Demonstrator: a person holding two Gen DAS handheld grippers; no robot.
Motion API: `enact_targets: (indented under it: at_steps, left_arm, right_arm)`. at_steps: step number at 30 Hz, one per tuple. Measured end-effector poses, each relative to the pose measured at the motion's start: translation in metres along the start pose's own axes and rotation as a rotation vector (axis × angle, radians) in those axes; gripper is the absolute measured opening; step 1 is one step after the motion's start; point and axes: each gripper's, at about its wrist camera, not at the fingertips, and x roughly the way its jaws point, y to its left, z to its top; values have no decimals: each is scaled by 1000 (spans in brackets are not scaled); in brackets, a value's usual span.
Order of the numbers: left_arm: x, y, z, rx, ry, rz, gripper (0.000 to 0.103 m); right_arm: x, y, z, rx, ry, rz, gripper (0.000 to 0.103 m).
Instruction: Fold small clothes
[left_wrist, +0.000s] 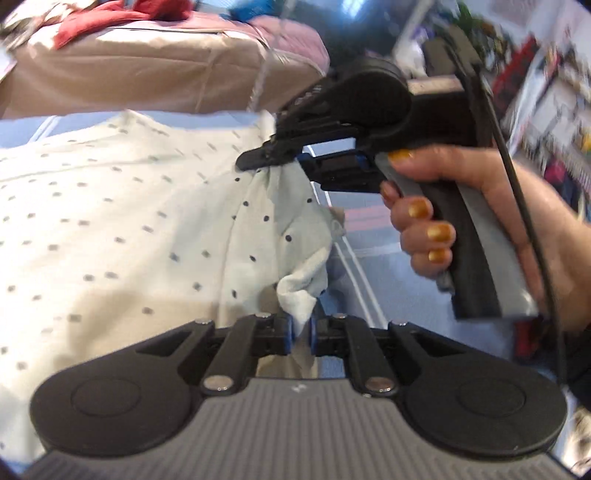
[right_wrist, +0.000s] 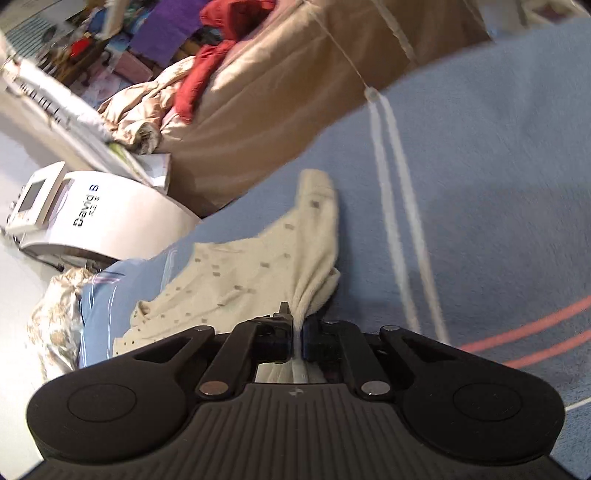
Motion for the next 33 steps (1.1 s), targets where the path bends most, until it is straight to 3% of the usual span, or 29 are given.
enact_targets:
  at_steps: [4,8,12,17,20,21,23,24,25,26,27,29,33]
  left_arm:
    - [-69,47,4,-91,-140,28,8]
    - [-148,112,-17,-228,-263,109,8]
    - [-197,174,-55,-333,-292,262,8]
    - [-224,229,-92,-441,-271,336,8]
    - [-222,244,-101,-478,-250,316,9]
    - [-221,248,-104,-484,-248,318,11]
    - [-222,251,-109,-479,-250,348,23]
    - [-223,254,-109,-475,-257,379,42]
    - [-225,257,-109,-478,-268,419,55]
    - [-229,258,-111,-481,-288,464,78]
    - [-236,259,-114,-483,-310,499,93]
    - [-244,264,-116,-500,-327,519,95]
    - [-252,276,-125,-636,-329,320,95]
  right_arm:
    - [14,64,5,-35,30,84,8]
    - [60,139,-10,-109,106,132,8]
    - [119,203,-51,-181,207,153,8]
    - [172,245,-100,-263,288,113,8]
    - [184,247,-111,-268,307,75,10]
    - [187,245,-112,-270,304,58,13]
    - [192,239,-111,-265,308,49,41]
    - [191,239,-111,-267,314,71,54]
    - [189,238,-110,-279,310,96,80]
    - [183,239,-110,-304,284,109,96]
    - [175,242,-110,-344,239,103,100]
    - [159,244,-104,-410,158,81,103]
    - [113,228,-92,-466,41,94,103]
